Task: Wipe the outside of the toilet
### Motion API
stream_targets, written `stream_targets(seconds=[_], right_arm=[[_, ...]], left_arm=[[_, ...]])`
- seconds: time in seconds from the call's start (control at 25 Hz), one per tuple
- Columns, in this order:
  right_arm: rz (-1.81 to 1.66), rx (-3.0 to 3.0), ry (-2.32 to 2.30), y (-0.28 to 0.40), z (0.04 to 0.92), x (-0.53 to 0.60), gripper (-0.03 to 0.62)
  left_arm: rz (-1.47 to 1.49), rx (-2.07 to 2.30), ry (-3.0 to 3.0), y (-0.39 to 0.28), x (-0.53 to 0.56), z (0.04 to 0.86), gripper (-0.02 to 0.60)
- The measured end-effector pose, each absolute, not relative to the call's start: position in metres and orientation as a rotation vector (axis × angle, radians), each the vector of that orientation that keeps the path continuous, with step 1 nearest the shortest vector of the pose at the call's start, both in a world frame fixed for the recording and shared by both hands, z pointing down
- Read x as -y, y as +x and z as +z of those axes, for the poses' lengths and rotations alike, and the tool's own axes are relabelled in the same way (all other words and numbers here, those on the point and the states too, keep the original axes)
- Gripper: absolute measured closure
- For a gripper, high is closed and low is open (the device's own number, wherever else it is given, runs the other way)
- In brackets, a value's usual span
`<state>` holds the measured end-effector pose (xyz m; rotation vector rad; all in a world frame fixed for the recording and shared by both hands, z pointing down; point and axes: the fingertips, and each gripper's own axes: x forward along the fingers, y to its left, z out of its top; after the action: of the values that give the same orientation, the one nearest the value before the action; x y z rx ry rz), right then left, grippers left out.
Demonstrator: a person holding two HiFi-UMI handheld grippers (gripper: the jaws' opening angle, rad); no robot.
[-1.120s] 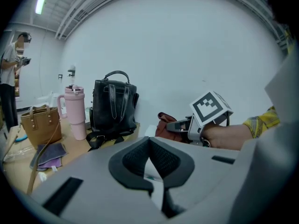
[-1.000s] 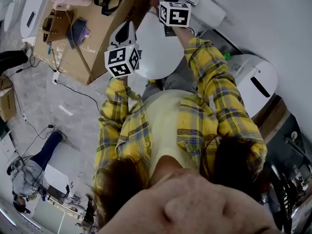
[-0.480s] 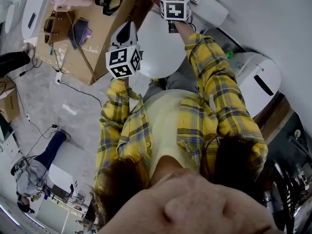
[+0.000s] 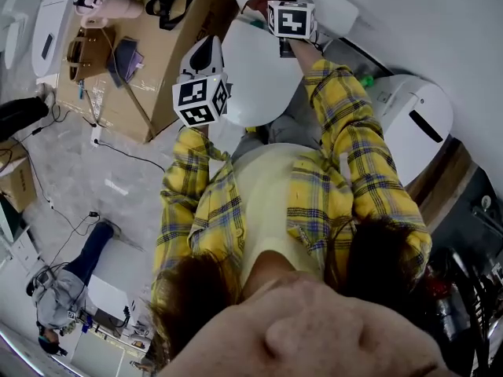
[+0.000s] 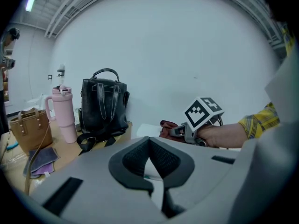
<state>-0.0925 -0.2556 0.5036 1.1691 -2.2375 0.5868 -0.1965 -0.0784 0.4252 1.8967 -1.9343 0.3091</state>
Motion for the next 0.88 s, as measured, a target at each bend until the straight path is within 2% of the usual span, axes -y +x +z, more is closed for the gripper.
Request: stream_targets(seconds=[0.88], right_arm=[[0.719,2.119,1.434,0.033,0.504,0.251,0.471]], left_arm=[[0.335,1.766,2.064,-0.145,0.103,0.431,0.58]])
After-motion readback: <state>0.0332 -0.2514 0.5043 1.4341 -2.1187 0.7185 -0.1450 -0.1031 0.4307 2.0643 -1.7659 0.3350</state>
